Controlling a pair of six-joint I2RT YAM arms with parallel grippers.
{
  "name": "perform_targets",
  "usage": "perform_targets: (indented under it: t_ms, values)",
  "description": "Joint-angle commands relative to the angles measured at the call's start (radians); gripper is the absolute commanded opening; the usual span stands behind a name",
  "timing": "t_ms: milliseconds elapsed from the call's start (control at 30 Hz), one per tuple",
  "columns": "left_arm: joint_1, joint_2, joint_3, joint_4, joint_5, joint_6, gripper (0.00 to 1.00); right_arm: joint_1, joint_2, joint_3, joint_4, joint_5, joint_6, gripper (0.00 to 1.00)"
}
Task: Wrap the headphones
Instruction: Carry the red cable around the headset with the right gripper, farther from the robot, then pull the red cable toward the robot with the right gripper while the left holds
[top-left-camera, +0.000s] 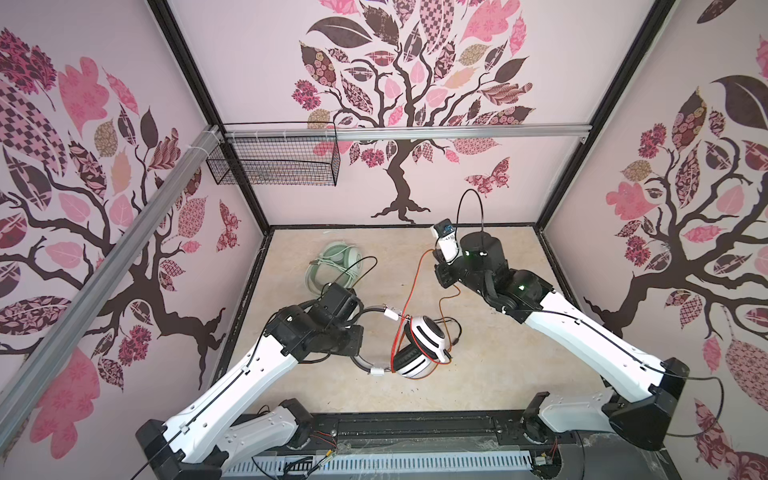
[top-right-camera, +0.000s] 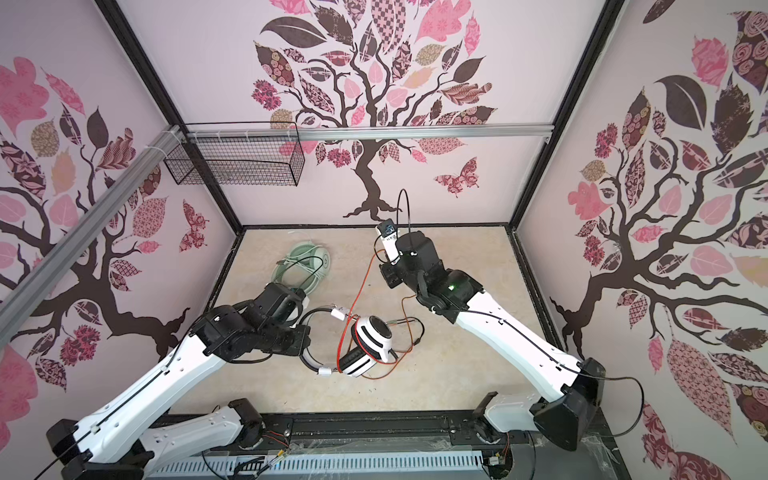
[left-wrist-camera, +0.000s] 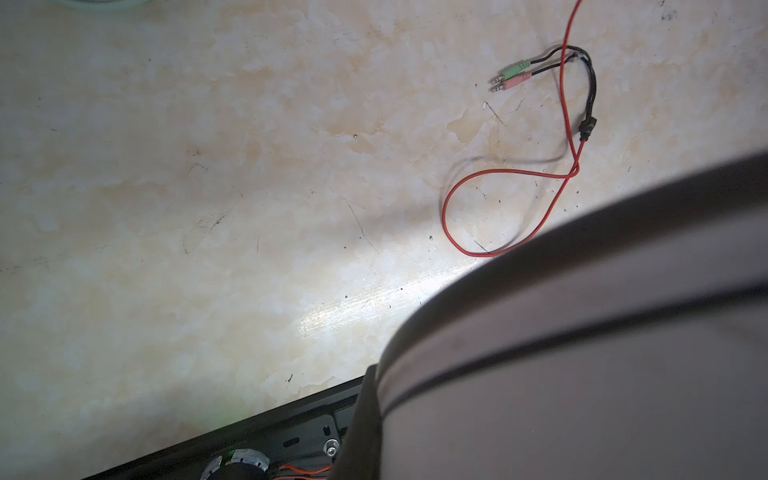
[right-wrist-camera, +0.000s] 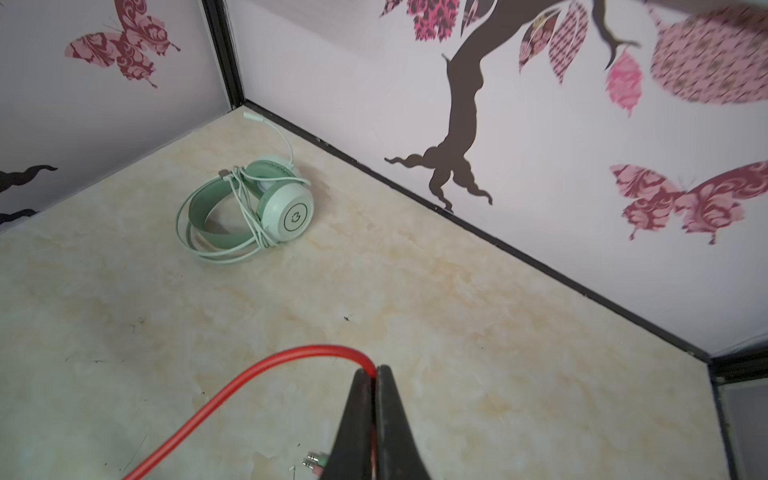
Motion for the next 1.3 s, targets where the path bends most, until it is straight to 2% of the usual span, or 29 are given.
perform_targets:
  t_ms: [0, 167, 333, 433, 500, 567, 633, 700, 767, 833, 933, 1067, 1267]
  values:
    - [-0.003, -0.041, 0.157, -0.006, -0.014, -0.038, 0.0, -0.026, -0.024, -0.11, 0.109, -0.175, 0.073, 0.0]
    - [0.03, -0.003, 0.379, -0.064, -0.092, -0.068, 0.0, -0.027, -0.015, -0.283, 0.268, -0.416, 0.149, 0.0]
    - [0.142, 0.071, 0.574, -0.063, -0.054, -0.073, 0.0, -0.027, 0.013, -0.435, 0.493, -0.656, 0.234, 0.0]
    - [0.141, 0.136, 0.664, -0.082, -0.103, -0.071, 0.0, -0.027, -0.011, -0.51, 0.598, -0.756, 0.27, 0.14]
    - [0.143, 0.167, 0.695, -0.082, -0.126, -0.068, 0.0, -0.027, -0.051, -0.547, 0.608, -0.777, 0.269, 0.3]
    - [0.144, 0.189, 0.711, -0.083, -0.145, -0.065, 0.0, -0.027, -0.112, -0.586, 0.593, -0.751, 0.257, 0.41]
    - [0.143, 0.208, 0.725, -0.086, -0.168, -0.059, 0.0, -0.027, -0.19, -0.621, 0.552, -0.697, 0.241, 0.47]
    - [0.145, 0.221, 0.734, -0.083, -0.185, -0.055, 0.0, -0.027, -0.292, -0.654, 0.485, -0.596, 0.229, 0.55]
    - [0.145, 0.232, 0.745, -0.08, -0.196, -0.051, 0.0, -0.028, -0.394, -0.691, 0.426, -0.444, 0.242, 0.65]
    - [0.144, 0.244, 0.761, -0.078, -0.201, -0.048, 0.0, -0.029, -0.468, -0.711, 0.351, -0.332, 0.25, 0.67]
    - [0.144, 0.262, 0.786, -0.078, -0.199, -0.045, 0.0, -0.028, -0.507, -0.736, 0.284, -0.326, 0.248, 0.68]
    - [0.144, 0.285, 0.829, -0.077, -0.194, -0.042, 0.0, -0.028, -0.45, -0.782, 0.305, -0.378, 0.242, 0.68]
    - [0.144, 0.308, 0.861, -0.08, -0.191, -0.036, 0.0, -0.029, -0.171, -0.719, 0.379, -0.327, 0.192, 0.69]
